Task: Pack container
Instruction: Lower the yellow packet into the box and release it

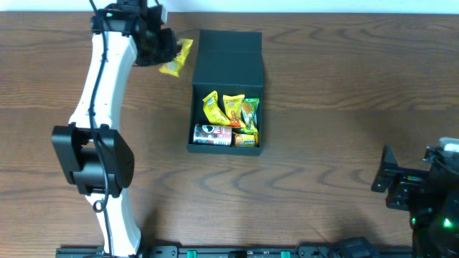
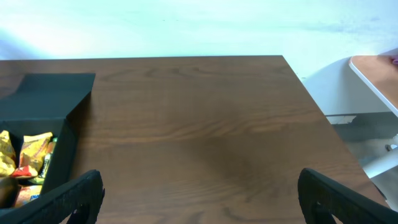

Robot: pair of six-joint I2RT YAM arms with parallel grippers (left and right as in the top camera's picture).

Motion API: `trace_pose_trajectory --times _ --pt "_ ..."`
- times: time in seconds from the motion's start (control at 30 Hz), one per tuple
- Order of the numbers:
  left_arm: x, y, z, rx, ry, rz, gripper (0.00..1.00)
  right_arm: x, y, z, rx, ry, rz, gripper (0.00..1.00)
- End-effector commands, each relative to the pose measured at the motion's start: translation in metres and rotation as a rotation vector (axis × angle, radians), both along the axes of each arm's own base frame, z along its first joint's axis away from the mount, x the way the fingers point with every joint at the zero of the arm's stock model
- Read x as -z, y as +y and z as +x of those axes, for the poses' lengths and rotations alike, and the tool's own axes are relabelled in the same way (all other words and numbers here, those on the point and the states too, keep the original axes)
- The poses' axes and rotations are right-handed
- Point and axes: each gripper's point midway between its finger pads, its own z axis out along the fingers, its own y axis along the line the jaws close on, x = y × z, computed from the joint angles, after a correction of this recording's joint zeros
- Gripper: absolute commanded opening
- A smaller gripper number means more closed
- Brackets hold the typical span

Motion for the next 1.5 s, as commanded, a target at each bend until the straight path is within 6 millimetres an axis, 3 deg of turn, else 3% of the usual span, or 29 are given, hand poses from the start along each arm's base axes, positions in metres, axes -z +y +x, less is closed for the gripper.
trace_pose_trajectory --times 0.0,0.2,0.4,0.57,0.73,1.33,1.47 --pt "0.005 -0.020 -0.012 -0.320 0.127 -0.016 0.06 -0.003 -0.002 -0.002 0.013 -0.011 0.001 0.99" --pt "0.005 -0.052 -0.031 -0.391 -0.015 0.339 0.06 0.000 -0.002 -0.003 0.005 0.004 -0.017 0.99" --pt "0.021 -0.081 -0.052 -0.438 -0.025 0.428 0.06 0.004 -0.003 -0.005 0.005 0.026 -0.022 0.99" --pt "0.054 -0.071 -0.067 -0.511 0.088 0.493 0.06 0.008 -0.003 -0.007 0.003 0.044 -0.030 0.99" --pt "0.064 -0.065 -0.079 -0.600 0.150 0.506 0.06 0.009 -0.004 -0.008 -0.004 0.056 -0.045 0.99" --pt "0.065 -0.072 -0.078 -0.344 0.156 0.548 0.07 0.007 -0.003 -0.007 -0.007 0.045 -0.049 0.99" --pt "0.044 -0.071 -0.069 -0.209 0.088 0.584 0.06 0.005 -0.003 -0.005 -0.006 0.033 -0.046 0.99"
